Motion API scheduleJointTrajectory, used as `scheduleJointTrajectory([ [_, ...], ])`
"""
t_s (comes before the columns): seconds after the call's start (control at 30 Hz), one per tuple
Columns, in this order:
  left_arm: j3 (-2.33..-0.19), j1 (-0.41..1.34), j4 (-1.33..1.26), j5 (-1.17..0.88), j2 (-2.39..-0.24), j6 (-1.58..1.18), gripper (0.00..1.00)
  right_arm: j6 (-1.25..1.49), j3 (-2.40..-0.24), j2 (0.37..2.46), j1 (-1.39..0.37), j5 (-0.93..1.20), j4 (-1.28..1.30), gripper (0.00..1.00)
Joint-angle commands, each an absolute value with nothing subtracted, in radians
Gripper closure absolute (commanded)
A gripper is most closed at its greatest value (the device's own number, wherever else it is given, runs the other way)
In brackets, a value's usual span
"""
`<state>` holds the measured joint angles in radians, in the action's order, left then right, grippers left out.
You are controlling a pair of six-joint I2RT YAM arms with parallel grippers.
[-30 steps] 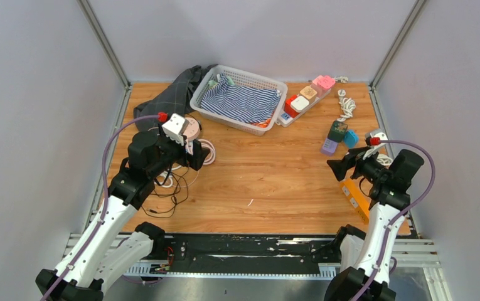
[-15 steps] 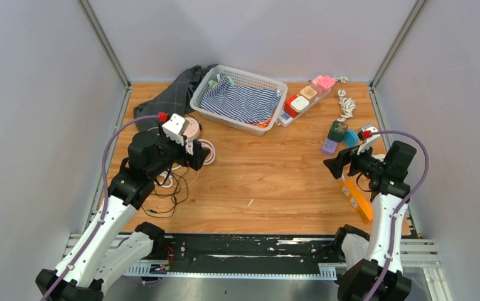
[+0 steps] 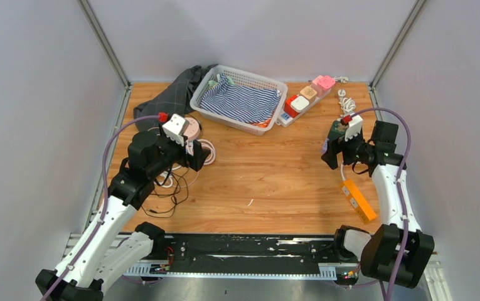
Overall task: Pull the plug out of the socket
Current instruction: Move the socket to the corner of the board.
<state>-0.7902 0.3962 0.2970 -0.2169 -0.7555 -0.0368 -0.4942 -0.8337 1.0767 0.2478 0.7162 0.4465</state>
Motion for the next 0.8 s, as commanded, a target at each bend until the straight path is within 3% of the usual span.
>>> scheduleJointTrajectory([
  [0.0, -0.798, 0.405, 0.33, -0.215, -0.772, -0.037, 0.0, -0.511, -0.873, 1.098, 0.206, 0.607, 0.489, 0.06],
  [0.37, -0.797, 0.403, 0.331, -0.219, -0.768, -0.043, 0.0, -0.416, -0.813, 1.079, 0.195, 0.527, 0.393, 0.04],
  [0.53, -0.797, 0.404, 0.331, -0.219, -0.765, -0.046, 0.0, -0.223, -0.78, 1.089, 0.19, 0.485, 0.311, 0.04],
  [0.77, -0.798, 0.403, 0.33, -0.233, -0.76, -0.053, 0.0, -0.068, -0.784, 1.178, 0.083, 0.246, 0.247, 0.0],
])
